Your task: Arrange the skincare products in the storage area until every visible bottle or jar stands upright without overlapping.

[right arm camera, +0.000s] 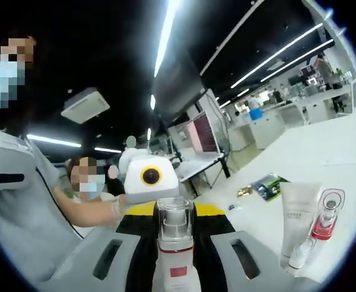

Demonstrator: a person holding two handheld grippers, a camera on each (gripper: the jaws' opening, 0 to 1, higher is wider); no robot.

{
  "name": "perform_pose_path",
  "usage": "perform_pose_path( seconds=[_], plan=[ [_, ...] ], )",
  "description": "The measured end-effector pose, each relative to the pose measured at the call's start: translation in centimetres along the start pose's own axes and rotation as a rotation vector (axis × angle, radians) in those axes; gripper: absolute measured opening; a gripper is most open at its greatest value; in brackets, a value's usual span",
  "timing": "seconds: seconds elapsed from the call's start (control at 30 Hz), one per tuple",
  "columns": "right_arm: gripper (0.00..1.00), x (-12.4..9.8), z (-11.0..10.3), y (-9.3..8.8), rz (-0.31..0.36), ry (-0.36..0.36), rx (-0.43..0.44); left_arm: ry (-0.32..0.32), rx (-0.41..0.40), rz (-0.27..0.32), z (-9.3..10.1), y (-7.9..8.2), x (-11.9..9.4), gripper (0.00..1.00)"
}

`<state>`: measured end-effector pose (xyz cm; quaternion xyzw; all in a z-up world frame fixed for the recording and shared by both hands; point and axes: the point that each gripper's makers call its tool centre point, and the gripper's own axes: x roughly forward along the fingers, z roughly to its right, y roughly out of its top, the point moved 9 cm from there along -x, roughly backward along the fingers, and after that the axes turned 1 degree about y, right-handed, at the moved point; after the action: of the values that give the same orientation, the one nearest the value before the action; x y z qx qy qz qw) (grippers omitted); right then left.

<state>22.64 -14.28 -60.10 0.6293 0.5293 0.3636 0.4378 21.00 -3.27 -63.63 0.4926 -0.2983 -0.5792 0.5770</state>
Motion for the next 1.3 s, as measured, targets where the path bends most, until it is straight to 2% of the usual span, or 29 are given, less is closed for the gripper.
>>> perform_pose_path(
  seconds=[0.1, 0.13, 0.27, 0.37, 0.4, 0.43, 0.53, 0.73, 0.83, 0.9, 0.97, 1.1, 1.2, 1.3],
  plan=[
    [0.20, 0.2, 0.4, -0.1, 0.014, -0.060, -0.007, 0.061, -0.004, 0.013, -0.6, 0.0, 0.3, 0.32],
    [0.20, 0.2, 0.9, -0.1, 0.025, -0.115, -0.021, 0.124, -0.003, 0.025, -1.1, 0.0, 0.5, 0.34],
    [0.20, 0.5, 1.5, -0.3, 0.021, -0.194, -0.080, 0.232, 0.023, -0.019, -2.0, -0.6, 1.1, 0.37],
    [0.20, 0.6, 1.6, -0.1, 0.042, -0.210, -0.085, 0.261, 0.024, -0.036, -2.2, -0.9, 1.2, 0.35],
    [0.20, 0.6, 1.6, -0.1, 0.037, -0.207, -0.088, 0.302, 0.048, -0.048, -2.5, -1.0, 1.1, 0.35],
    [0.21, 0.6, 1.6, -0.2, 0.032, -0.209, -0.086, 0.314, 0.054, -0.045, -2.5, -1.0, 1.1, 0.34],
    [0.21, 0.6, 1.9, -0.4, 0.027, -0.223, -0.084, 0.326, 0.049, -0.032, -2.0, -1.1, 1.5, 0.34],
    [0.21, 0.5, 2.1, -0.4, 0.030, -0.240, -0.090, 0.386, 0.111, -0.039, -1.6, -1.0, 1.6, 0.31],
    [0.21, 0.4, 2.2, -0.4, 0.034, -0.249, -0.090, 0.393, 0.133, -0.059, -1.7, -0.9, 1.4, 0.24],
    [0.21, 0.2, 2.3, -0.3, 0.036, -0.244, -0.085, 0.397, 0.136, -0.062, -1.9, -0.9, 1.2, 0.23],
    [0.21, 0.2, 2.1, -0.3, 0.041, -0.239, -0.082, 0.392, 0.087, -0.061, -2.3, -0.8, 0.6, 0.22],
    [0.21, 0.2, 2.0, -0.3, 0.022, -0.212, -0.068, 0.366, 0.092, -0.082, -2.2, -0.9, 0.3, 0.21],
    [0.21, 0.2, 1.7, -0.3, 0.019, -0.180, -0.057, 0.319, 0.071, -0.086, -2.0, -0.8, 0.3, 0.21],
    [0.21, 0.2, 1.4, -0.1, 0.015, -0.113, -0.033, 0.219, -0.011, -0.061, -1.4, -0.9, 0.1, 0.21]
  ],
)
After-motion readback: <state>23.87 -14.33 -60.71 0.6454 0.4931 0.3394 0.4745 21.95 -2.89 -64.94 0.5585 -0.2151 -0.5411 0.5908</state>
